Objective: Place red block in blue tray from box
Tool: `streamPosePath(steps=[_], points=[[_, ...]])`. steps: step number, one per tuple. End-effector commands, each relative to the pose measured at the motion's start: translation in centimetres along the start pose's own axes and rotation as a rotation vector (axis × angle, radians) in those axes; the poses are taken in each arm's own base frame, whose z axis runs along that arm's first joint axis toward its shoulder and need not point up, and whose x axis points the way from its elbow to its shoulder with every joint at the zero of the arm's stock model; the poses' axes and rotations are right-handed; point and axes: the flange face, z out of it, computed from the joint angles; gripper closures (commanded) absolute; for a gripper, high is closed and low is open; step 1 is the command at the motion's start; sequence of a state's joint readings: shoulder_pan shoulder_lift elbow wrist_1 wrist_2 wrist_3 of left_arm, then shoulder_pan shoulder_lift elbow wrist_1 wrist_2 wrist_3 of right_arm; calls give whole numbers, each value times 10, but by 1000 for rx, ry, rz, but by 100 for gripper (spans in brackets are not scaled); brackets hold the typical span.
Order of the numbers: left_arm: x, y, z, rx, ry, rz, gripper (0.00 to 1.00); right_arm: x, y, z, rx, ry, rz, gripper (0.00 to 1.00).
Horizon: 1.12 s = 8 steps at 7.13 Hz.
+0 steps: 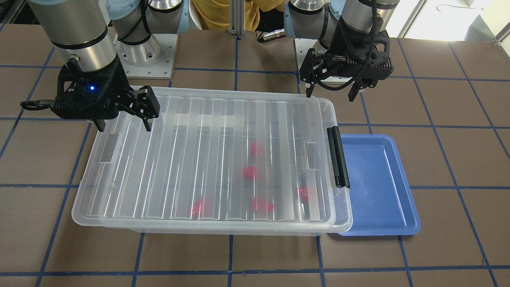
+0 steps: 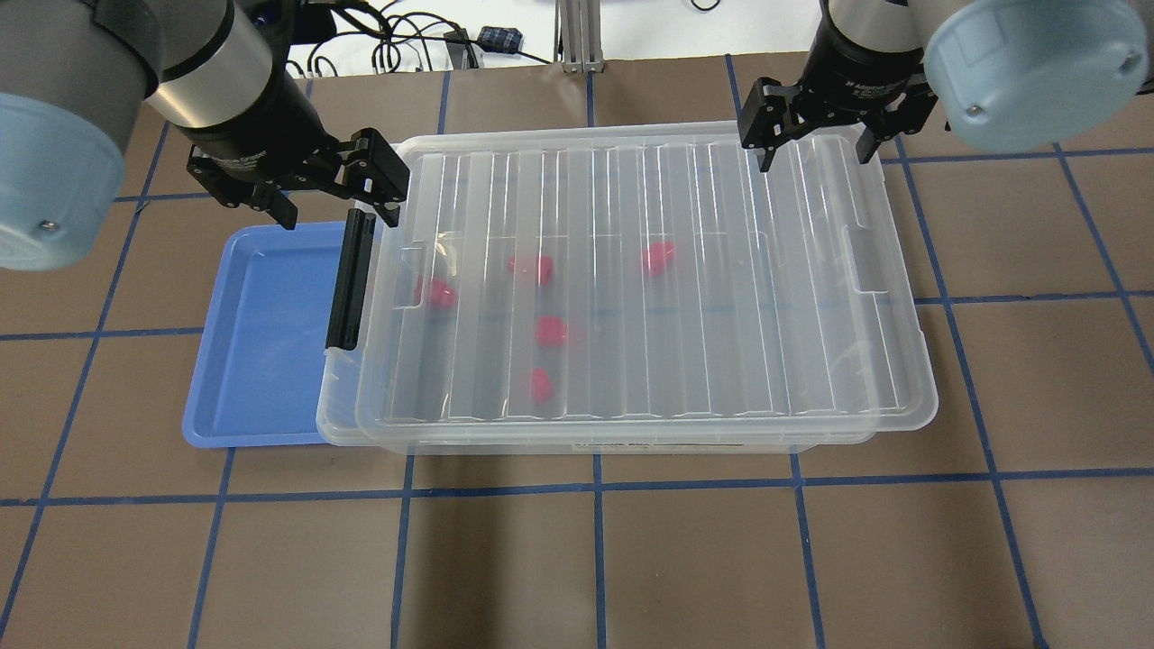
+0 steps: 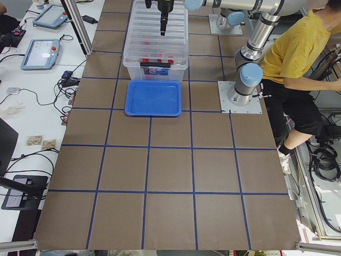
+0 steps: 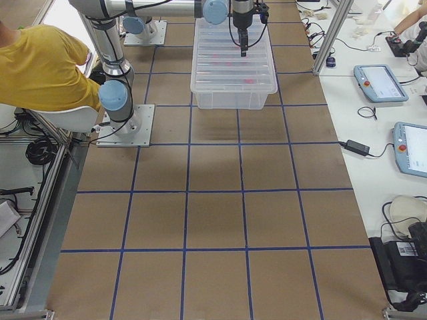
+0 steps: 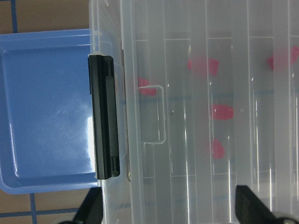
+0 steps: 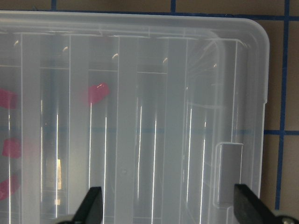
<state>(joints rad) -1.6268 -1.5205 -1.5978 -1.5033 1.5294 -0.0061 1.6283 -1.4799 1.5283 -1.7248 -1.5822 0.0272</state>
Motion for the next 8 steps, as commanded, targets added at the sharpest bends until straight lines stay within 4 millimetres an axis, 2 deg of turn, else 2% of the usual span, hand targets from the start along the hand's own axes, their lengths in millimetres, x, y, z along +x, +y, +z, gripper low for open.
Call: streamPosePath(steps=[1,3,4,5,7,8], points=[[-1,2,2,-3,-2,-1,0,-7,-9,63,-110,9,-25,0],[-1,2,2,-5,-2,2,0,-6,-8,70,-74,22,-11,0],[-1,2,2,-3,-2,2,0,-6,-16,69,-42,21,-30,0],[-2,1,0,1,0,-1,0,8,-22,54,-11,25,-16,0],[-4,-4,0,17,10,-6,0,11,-9,14,-4,27,-16,0],[-4,-4,0,15,10,-6,0,10,-2,2,12,22,-16,0]])
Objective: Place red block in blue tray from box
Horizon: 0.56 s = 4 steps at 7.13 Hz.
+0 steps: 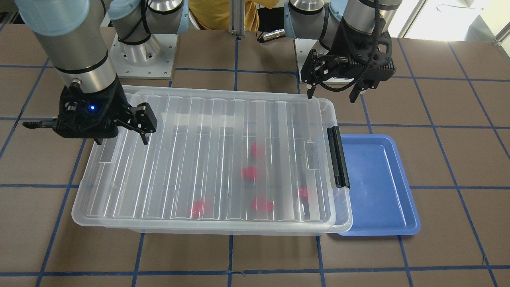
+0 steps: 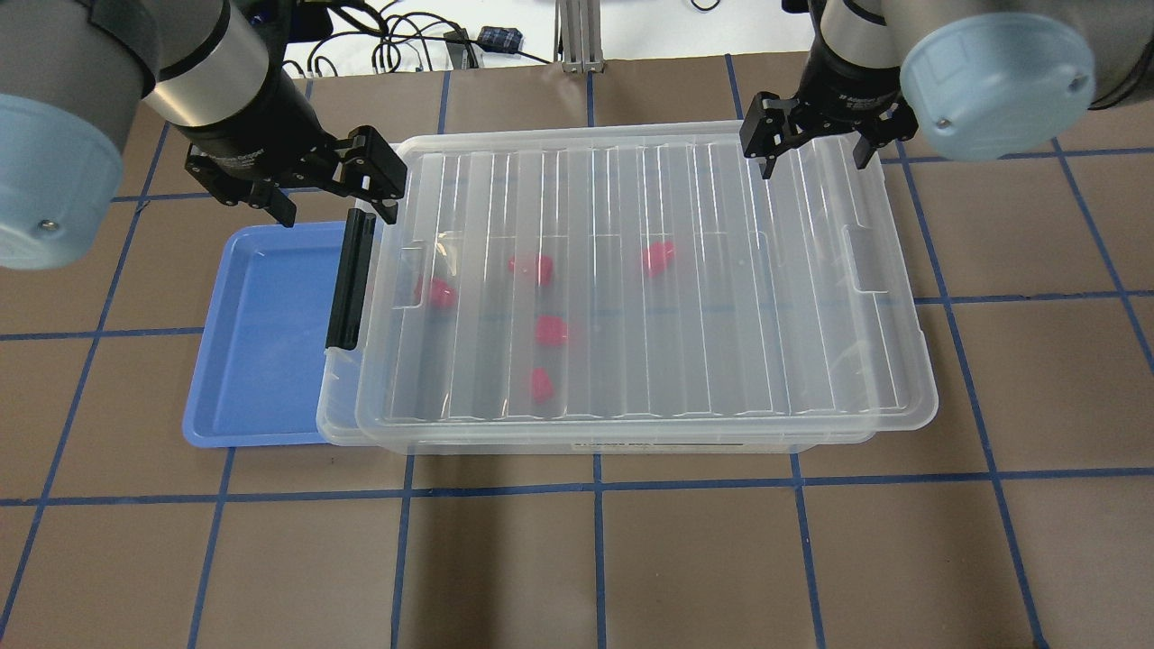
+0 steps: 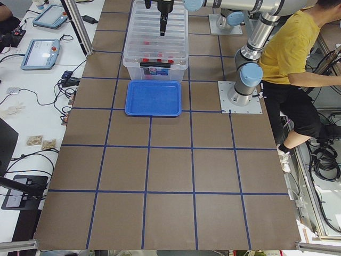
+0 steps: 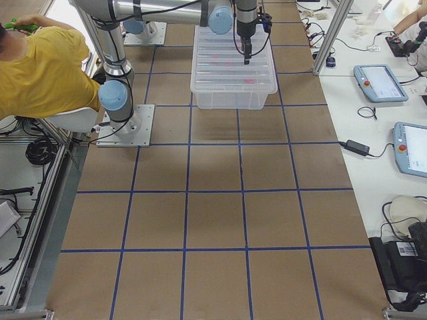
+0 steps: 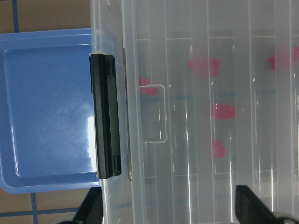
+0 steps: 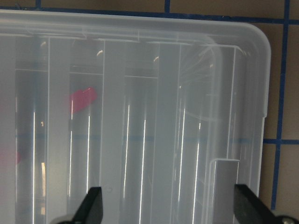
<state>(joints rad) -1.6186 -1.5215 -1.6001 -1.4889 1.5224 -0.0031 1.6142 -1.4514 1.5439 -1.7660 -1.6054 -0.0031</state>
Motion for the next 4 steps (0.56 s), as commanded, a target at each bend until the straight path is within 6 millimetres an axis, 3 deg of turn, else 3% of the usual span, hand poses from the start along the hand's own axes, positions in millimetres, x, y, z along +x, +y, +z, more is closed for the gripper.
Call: streamPosePath(steps=[1,2,4], points=[[-2,-1,0,4,2,-5,0,0,18,-20,-9,-21,-27,0],[-5,-1,-1,8,1,-10,0,0,18,-14,-14,-3,-88,0],[-3,2,1,3,2,-6,0,15,23,-27,-30,17,-56,0]])
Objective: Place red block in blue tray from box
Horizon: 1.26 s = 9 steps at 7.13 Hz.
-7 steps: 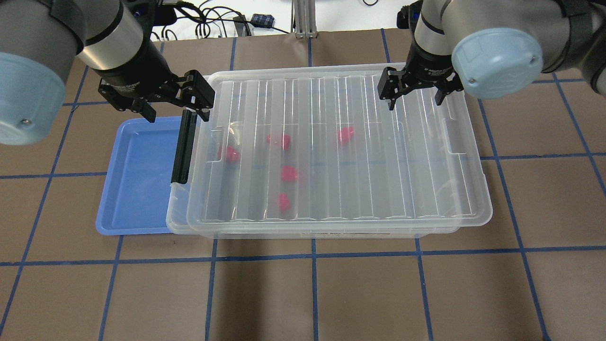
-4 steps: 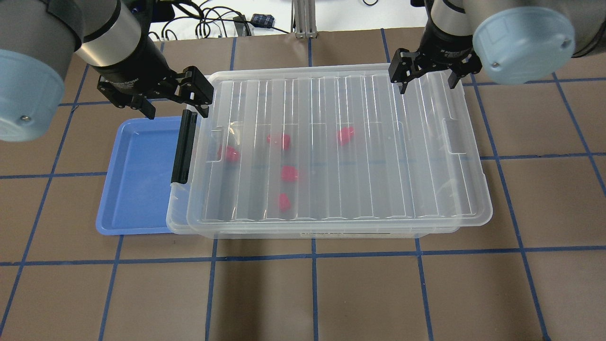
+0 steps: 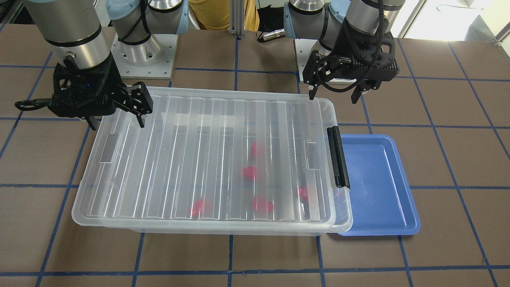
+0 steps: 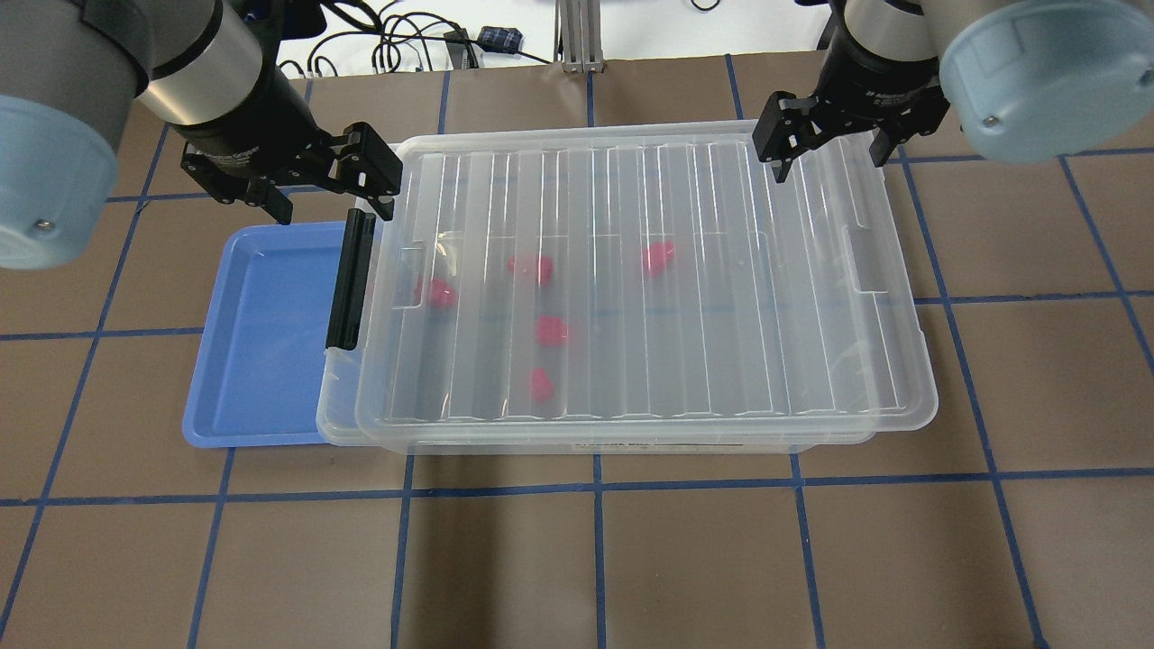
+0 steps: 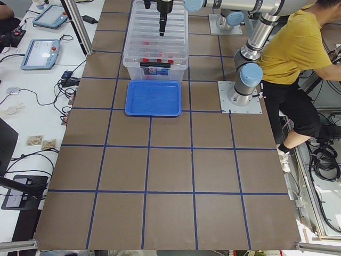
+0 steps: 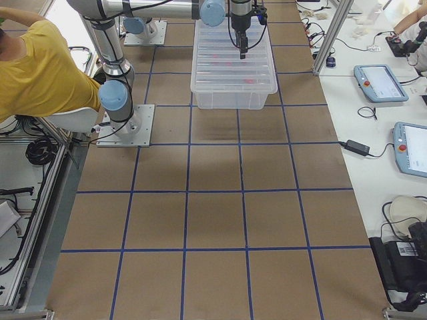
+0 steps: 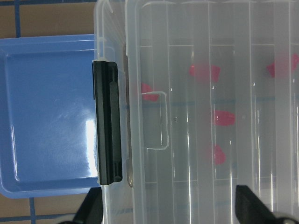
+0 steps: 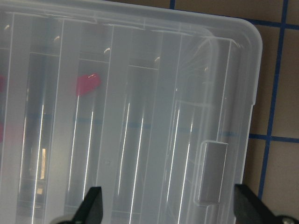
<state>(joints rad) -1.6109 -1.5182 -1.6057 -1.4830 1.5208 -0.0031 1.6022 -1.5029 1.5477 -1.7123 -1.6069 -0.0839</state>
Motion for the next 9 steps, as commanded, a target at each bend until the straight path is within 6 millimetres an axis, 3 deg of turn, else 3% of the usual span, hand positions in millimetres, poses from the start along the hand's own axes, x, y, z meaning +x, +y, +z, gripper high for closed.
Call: streamPosePath(steps=[1,7,8,9], points=[[0,2,1,-3,-1,1,0,10,14,-6,-57,31,13,0],[-1,4,-5,11,-10,0,0,14,9,-22,-17,-6,1,0],[0,5,-5,10,-10,2,0,24,6,-14,-23,-6,-17,0],[0,5,-4,10,-10,2,0,47,3,3,-55,-6,-2,0]])
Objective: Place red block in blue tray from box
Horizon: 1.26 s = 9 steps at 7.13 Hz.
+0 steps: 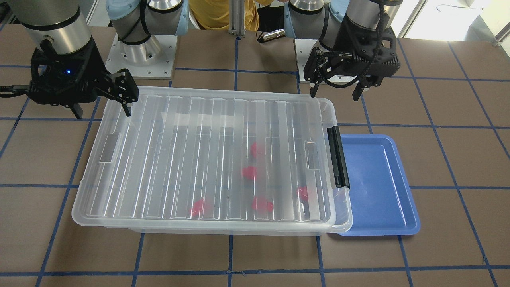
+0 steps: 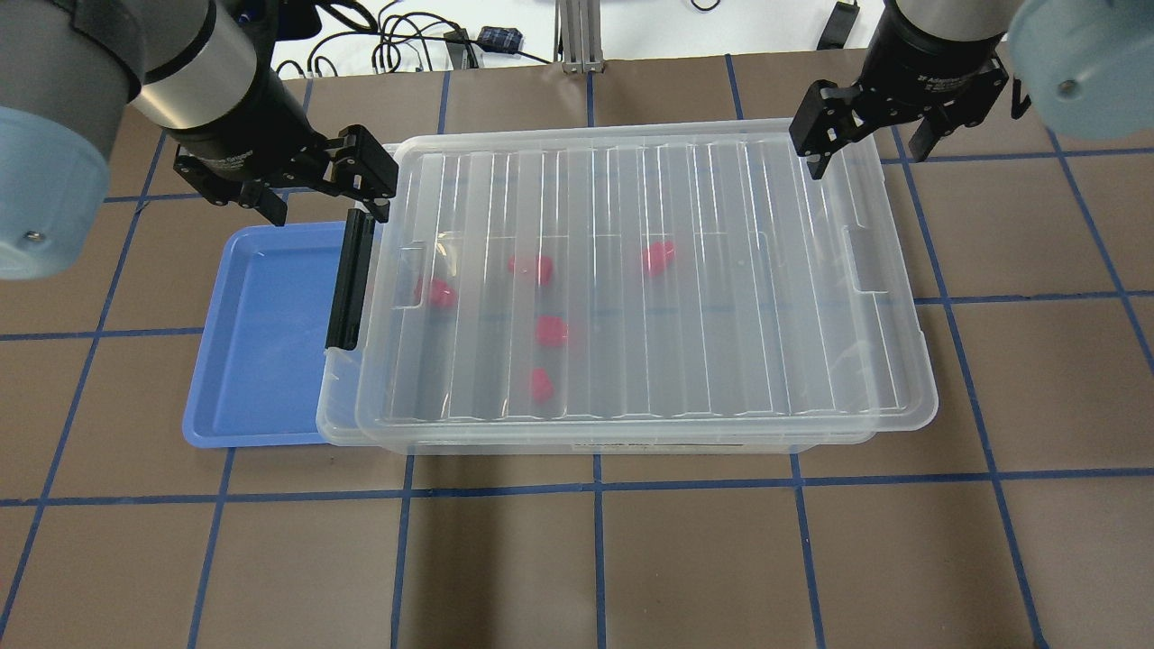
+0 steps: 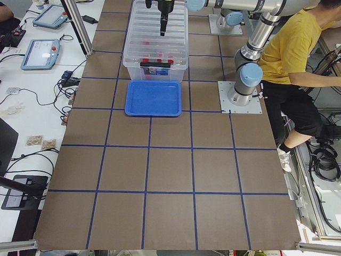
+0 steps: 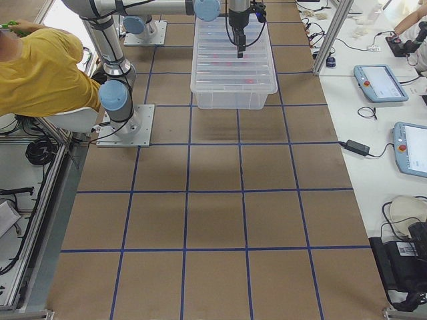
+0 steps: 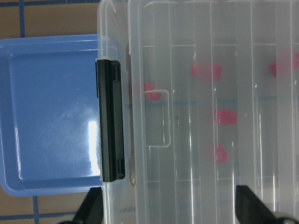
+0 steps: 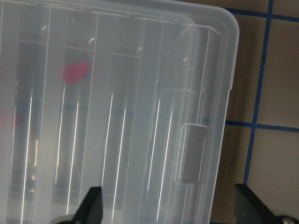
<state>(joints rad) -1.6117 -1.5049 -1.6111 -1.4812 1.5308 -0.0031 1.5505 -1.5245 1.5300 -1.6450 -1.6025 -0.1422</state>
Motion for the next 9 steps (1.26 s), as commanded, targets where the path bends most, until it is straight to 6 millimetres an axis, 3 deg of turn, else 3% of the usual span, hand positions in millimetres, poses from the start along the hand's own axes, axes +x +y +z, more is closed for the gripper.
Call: streamPosePath(steps=[1,2,3,5,6,9], points=[[0,0,1,-2,0,0,0,50,-6,27,-45,-5,19,0],[-1,0,0,0,0,-3,0,76,-9,39,-68,-12,35,0],[0,1,-1,1,0,1,0,93,-14,76,-125,-61,65,0],[0,1,0,1,0,2,0,117,-16,119,-120,-96,72,0],[0,-3,0,18,1,3,0,111,-7,138,-144,-130,119,0],[1,-5,2,18,5,1,0,109,-7,151,-138,-135,134,0]])
